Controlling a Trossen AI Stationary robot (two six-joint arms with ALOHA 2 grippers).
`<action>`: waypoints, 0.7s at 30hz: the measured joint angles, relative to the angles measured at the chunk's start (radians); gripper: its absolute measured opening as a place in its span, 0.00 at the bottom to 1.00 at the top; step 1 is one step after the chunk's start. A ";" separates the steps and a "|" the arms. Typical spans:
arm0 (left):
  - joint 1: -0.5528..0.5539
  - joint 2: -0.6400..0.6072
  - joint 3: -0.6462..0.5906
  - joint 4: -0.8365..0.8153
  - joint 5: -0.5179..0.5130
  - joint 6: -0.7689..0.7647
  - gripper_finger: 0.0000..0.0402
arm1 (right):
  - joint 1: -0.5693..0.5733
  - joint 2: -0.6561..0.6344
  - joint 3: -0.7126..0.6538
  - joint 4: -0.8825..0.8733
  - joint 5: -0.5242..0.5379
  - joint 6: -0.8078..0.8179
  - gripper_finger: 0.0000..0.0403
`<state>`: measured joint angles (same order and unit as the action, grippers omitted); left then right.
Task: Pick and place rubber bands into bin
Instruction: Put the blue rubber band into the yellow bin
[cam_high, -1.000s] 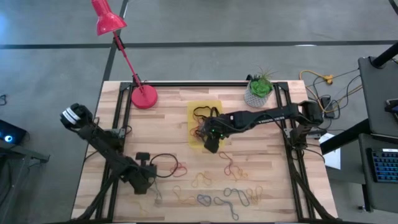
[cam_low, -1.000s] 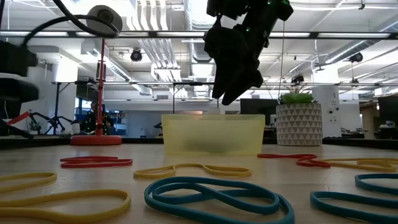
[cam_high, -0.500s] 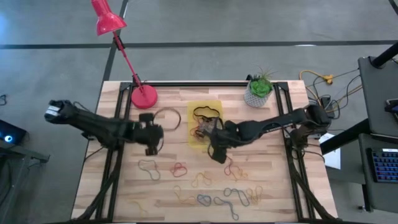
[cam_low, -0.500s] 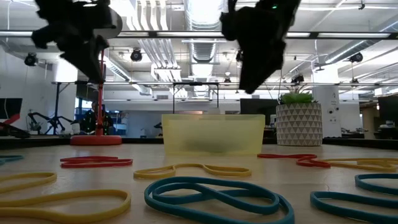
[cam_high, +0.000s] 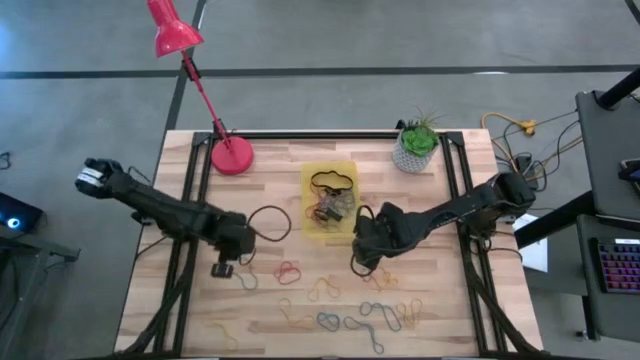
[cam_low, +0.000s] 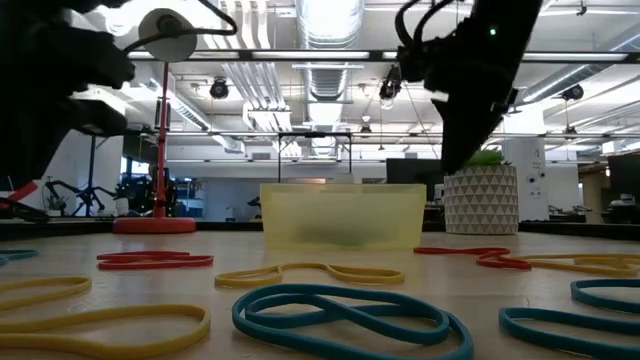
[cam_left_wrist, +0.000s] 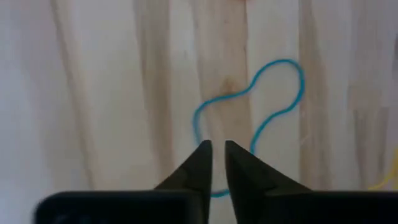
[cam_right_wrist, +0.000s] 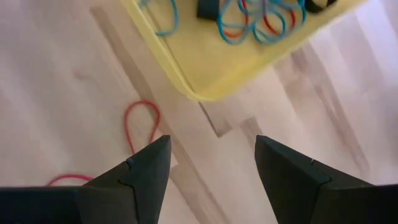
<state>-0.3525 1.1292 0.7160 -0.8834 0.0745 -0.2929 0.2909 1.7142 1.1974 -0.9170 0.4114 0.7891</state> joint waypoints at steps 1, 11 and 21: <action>-0.020 -0.005 -0.010 0.028 0.000 -0.036 0.10 | 0.000 0.000 -0.012 0.011 0.000 0.016 0.54; -0.089 0.049 -0.093 0.165 -0.146 -0.232 0.40 | -0.001 0.000 -0.058 0.072 0.001 0.016 0.54; -0.086 0.249 -0.116 0.205 -0.134 -0.247 0.34 | -0.001 0.000 -0.054 0.090 0.003 0.015 0.54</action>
<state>-0.4385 1.3783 0.6002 -0.6787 -0.0591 -0.5396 0.2897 1.7142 1.1431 -0.8272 0.4145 0.8040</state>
